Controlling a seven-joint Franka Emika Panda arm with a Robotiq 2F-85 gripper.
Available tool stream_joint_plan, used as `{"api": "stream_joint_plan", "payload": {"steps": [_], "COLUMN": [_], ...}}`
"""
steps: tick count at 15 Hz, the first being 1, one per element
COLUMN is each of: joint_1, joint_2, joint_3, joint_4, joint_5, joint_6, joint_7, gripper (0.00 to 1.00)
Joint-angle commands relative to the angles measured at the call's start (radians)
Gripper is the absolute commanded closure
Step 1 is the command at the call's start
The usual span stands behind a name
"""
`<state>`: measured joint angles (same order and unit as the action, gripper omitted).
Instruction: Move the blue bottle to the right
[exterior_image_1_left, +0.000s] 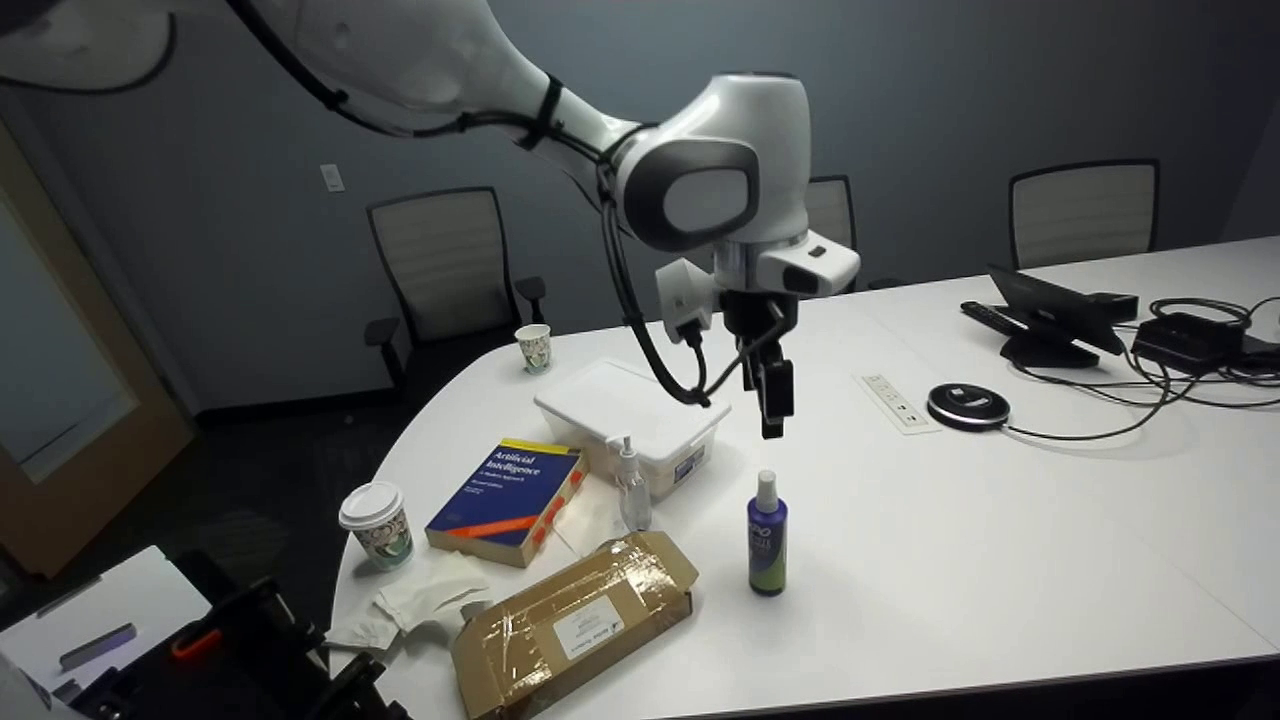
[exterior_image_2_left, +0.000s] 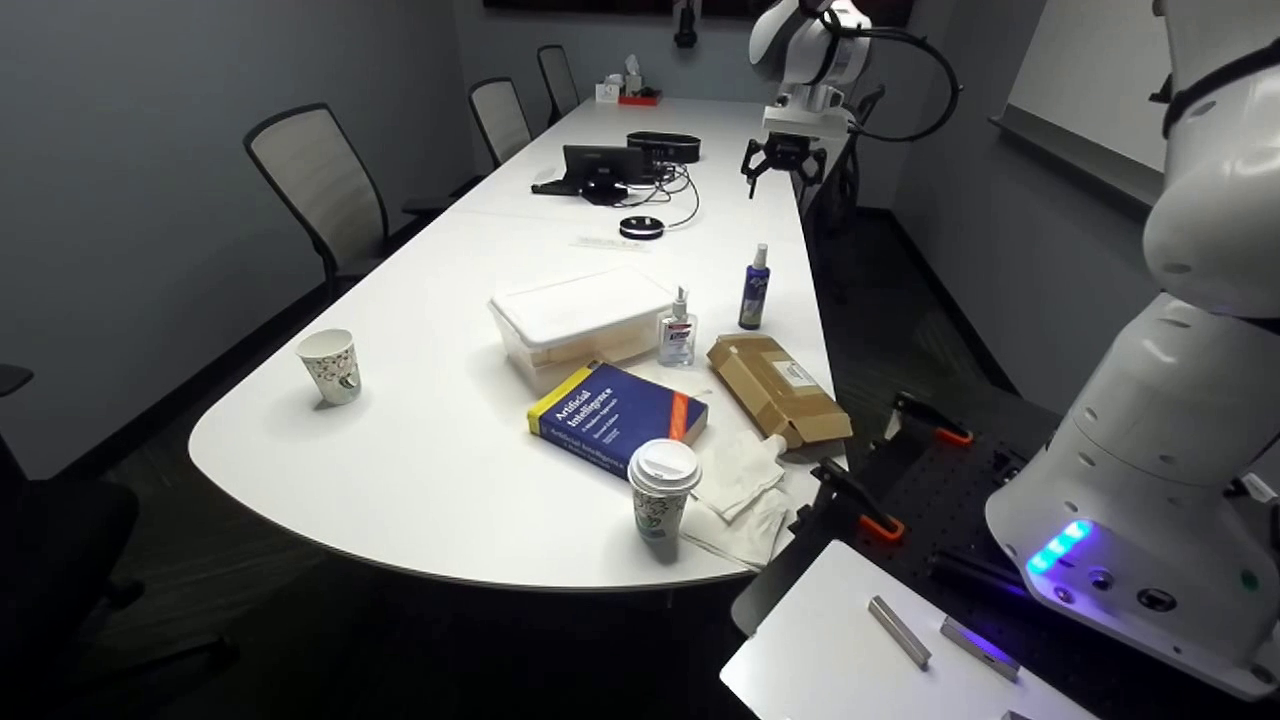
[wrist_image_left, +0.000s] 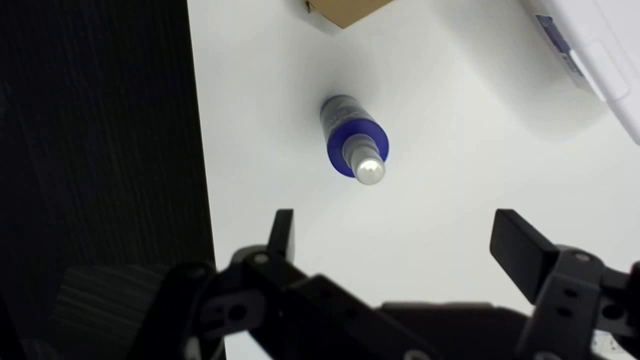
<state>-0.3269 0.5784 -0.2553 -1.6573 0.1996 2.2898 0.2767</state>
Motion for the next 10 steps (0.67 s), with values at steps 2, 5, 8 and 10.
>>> {"api": "stream_joint_plan", "payload": {"steps": [2, 5, 8, 10], "joint_1": [0.123, 0.189, 0.242, 0.261], "joint_2": [-0.26, -0.404, -0.543, -0.631], "joint_3": [-0.041, -0.035, -0.012, 0.024], "joint_4": [-0.225, -0.342, -0.467, -0.55], "joint_5": [-0.117, -0.203, -0.301, -0.377], "joint_6": [0.028, 0.019, 0.01, -0.007], "joint_7": [0.123, 0.223, 0.375, 0.493], "gripper": [0.0, 0.0, 0.0, 0.0]}}
